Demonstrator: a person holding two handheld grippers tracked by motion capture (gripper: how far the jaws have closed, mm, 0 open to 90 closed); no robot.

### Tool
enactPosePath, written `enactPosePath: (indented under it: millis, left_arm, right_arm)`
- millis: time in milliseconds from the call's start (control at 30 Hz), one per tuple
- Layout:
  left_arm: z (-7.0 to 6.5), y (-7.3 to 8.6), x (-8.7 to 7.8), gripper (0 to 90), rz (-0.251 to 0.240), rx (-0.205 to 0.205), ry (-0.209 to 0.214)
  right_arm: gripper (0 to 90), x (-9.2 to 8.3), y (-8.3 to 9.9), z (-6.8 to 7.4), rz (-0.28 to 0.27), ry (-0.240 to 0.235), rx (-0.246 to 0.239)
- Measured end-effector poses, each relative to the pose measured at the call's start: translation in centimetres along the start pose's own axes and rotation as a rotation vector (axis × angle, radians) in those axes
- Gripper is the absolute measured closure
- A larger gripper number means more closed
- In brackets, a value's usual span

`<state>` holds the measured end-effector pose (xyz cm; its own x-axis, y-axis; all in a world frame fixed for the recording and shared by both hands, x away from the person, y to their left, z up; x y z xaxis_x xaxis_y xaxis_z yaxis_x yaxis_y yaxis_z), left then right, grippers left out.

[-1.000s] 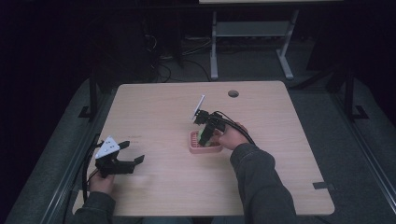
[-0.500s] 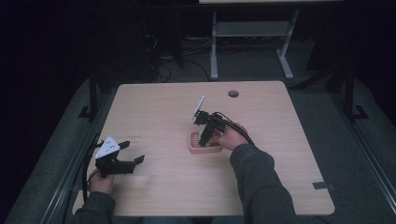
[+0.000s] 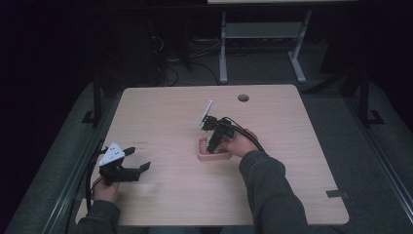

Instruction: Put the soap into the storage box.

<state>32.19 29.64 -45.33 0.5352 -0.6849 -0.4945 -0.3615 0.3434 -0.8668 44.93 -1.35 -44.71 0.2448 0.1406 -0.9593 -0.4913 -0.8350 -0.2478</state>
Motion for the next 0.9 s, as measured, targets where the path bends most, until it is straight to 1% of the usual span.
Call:
enactPosePath:
  millis: [900]
  left_arm:
    - [0.01, -0.02, -0.02, 14.4, -0.003, 0.001, 0.0]
  right_arm:
    - [25.2, -0.01, -0.06, -0.05, -0.007, -0.001, 0.002]
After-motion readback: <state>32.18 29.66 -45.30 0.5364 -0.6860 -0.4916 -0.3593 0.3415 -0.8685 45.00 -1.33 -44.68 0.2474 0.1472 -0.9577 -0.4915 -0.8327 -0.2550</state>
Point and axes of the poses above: each handheld gripper's, and its own axes: x roughly forward along the jaws, y roughly out of its underside, z roughly to its left, the point moved 3 cm from there along x, roughly forward along the jaws, and after that the axes turned 10 degrees about y, right-handed, at the moved point
